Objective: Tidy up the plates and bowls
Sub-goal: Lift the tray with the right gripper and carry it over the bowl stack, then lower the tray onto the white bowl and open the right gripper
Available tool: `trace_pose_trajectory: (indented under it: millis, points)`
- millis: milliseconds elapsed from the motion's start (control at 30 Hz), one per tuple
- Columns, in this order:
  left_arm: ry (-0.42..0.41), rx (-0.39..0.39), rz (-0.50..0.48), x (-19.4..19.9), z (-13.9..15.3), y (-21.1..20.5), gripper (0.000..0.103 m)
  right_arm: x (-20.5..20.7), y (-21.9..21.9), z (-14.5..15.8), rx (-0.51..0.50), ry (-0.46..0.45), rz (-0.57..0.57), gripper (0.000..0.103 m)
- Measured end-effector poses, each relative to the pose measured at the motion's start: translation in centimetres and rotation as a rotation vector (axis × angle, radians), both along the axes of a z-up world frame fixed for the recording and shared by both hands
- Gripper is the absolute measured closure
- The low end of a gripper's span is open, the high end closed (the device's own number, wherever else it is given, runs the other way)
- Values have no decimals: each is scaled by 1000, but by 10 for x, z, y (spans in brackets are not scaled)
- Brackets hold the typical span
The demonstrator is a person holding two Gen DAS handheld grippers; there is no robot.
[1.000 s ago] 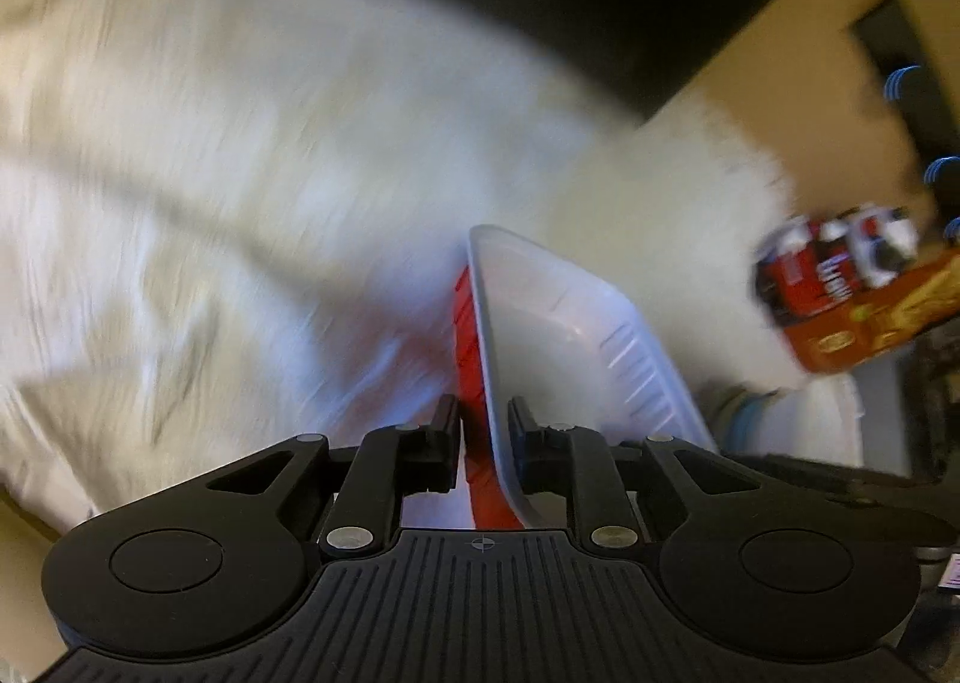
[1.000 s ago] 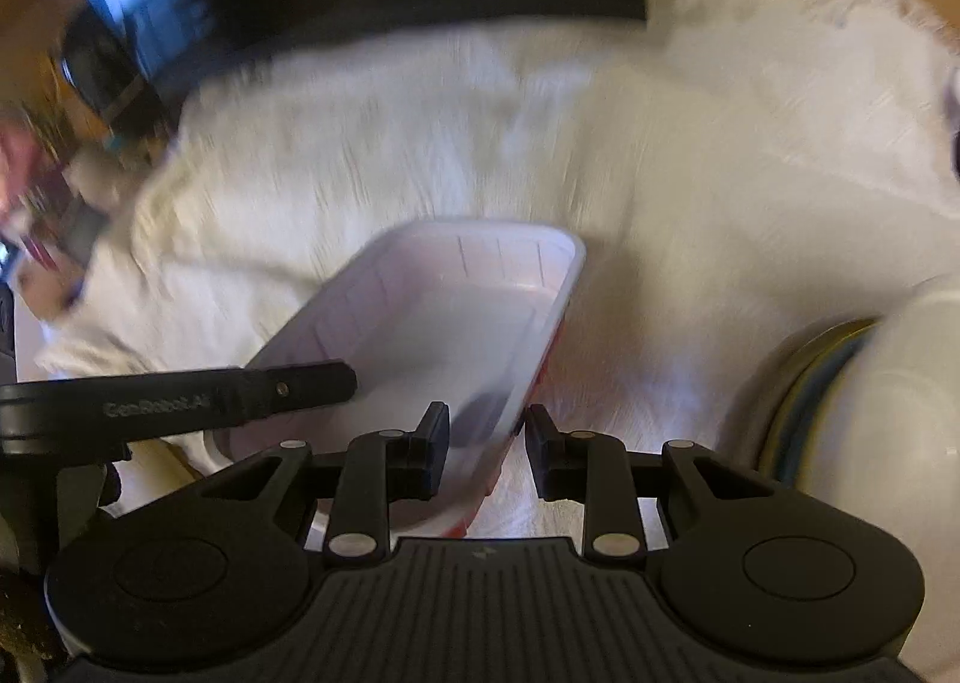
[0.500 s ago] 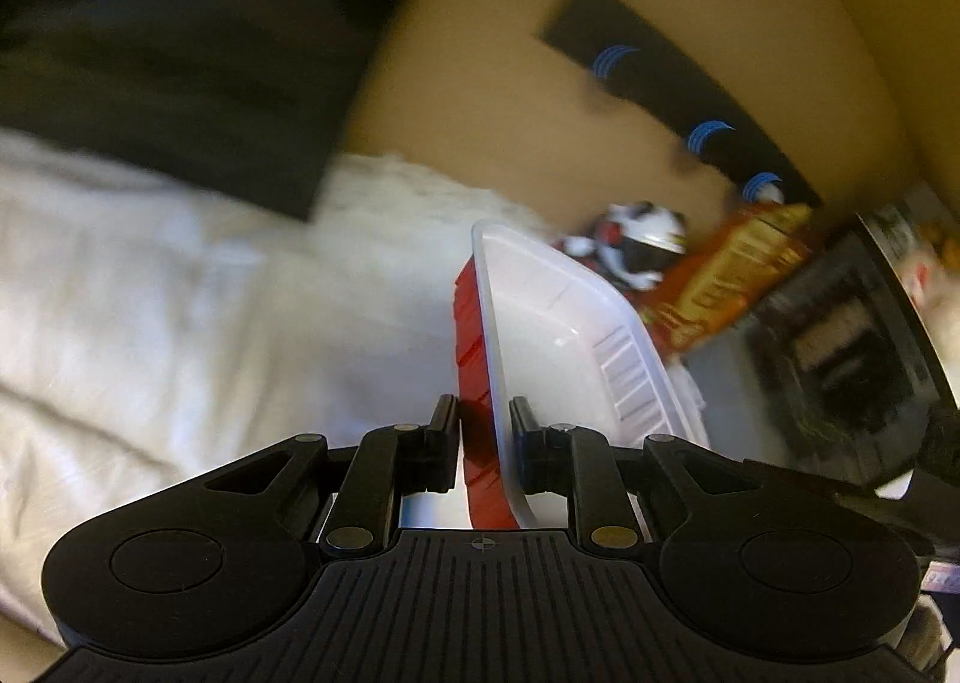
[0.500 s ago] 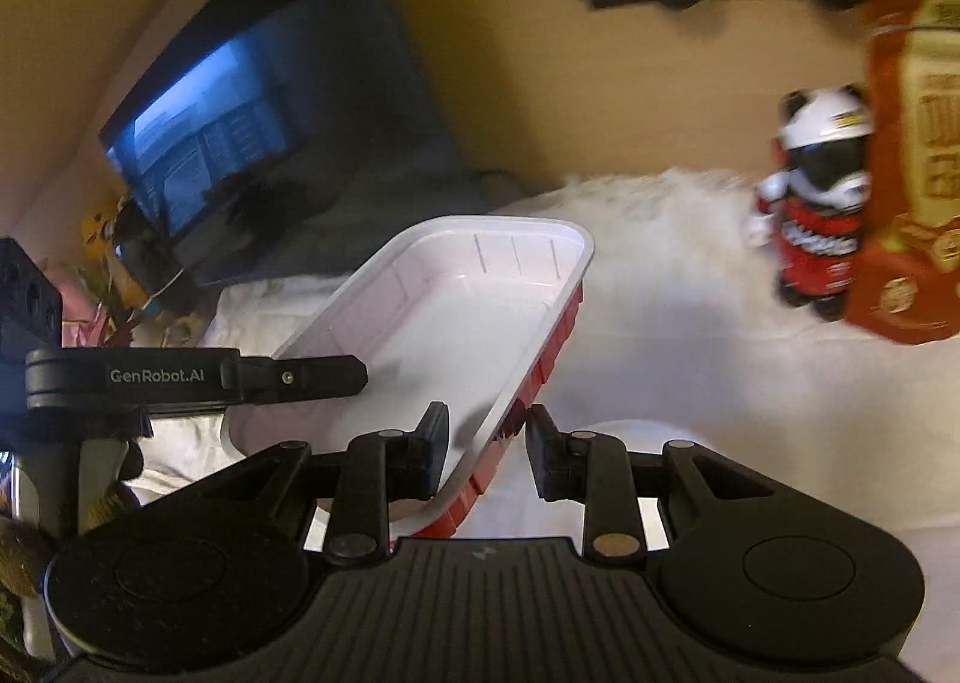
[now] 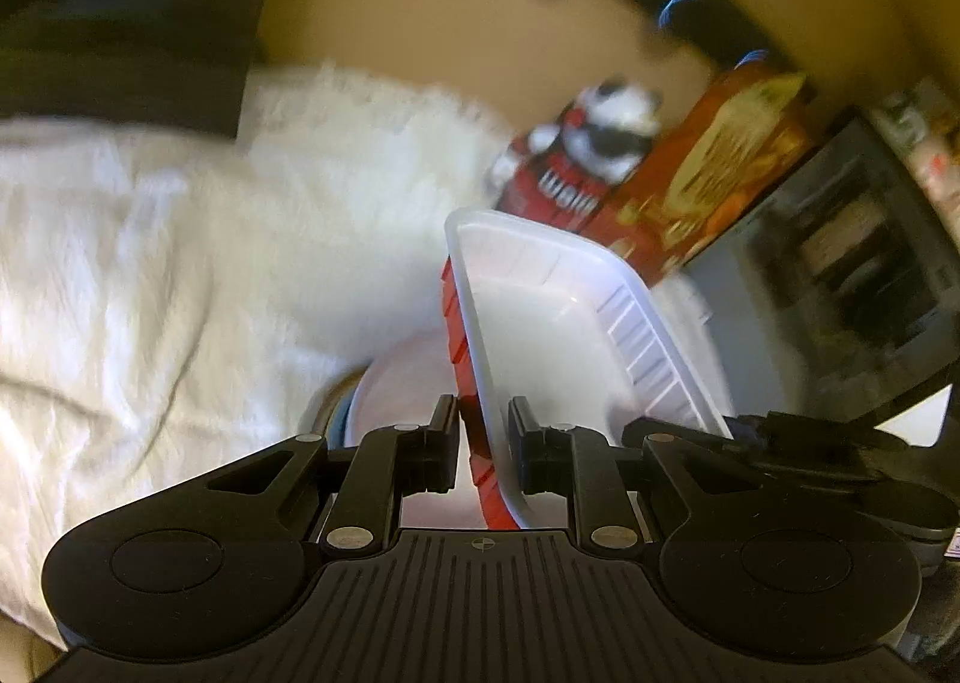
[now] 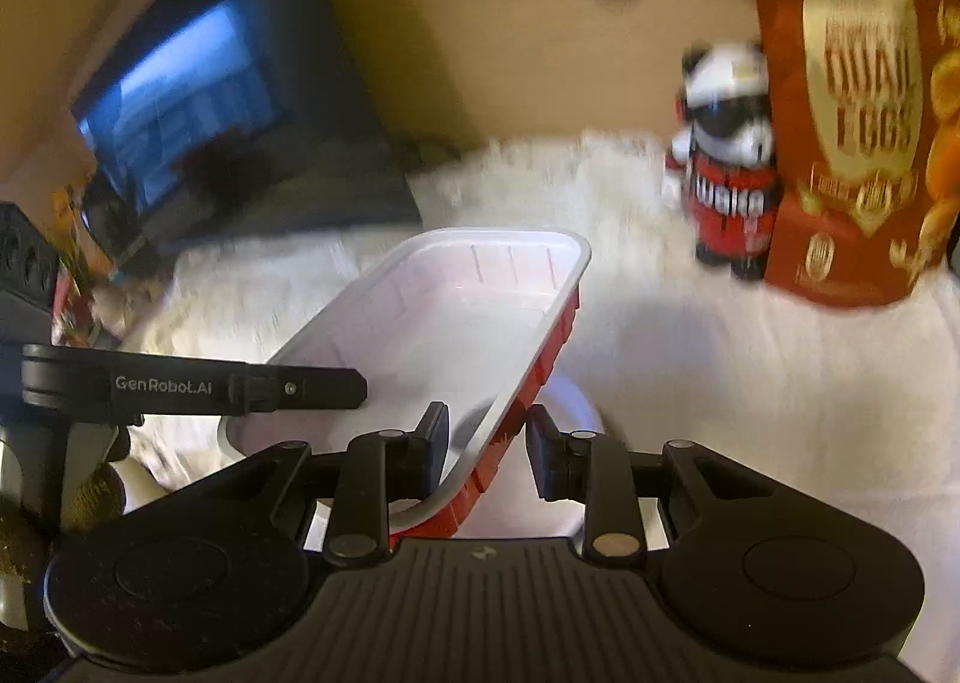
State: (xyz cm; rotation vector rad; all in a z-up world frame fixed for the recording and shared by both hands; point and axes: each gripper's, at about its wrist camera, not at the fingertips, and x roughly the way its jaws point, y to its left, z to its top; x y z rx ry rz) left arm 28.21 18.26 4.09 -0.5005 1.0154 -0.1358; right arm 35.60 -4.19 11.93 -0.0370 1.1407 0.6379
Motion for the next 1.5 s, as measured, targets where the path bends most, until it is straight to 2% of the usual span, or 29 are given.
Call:
trace_pose_trajectory:
  millis: [133,233,367,467,567,667,900,1233,1500]
  points:
    - [101,9,-25,3,-47,-10,83,-3,2,-40,-72,55,0,75]
    - [133,-32,-11,5,-63,-6,83,1,2,-49,-82,81,17,75]
    - [99,-37,18,5,-56,5,83,9,6,-45,-85,38,6,75]
    - [78,-35,28,10,-50,6,82,14,10,-45,-65,50,4,73]
    - [47,6,36,17,-43,4,82,16,16,-42,-69,13,3,72]
    - [32,0,41,20,-40,5,82,18,19,-42,-77,-10,13,72]
    - [98,-19,39,24,-63,3,82,22,22,-54,-94,20,0,72]
    - [87,-19,34,22,-57,6,82,22,20,-54,-95,26,-2,72]
    - [76,-53,85,17,-48,27,83,23,15,-48,-78,25,-6,72]
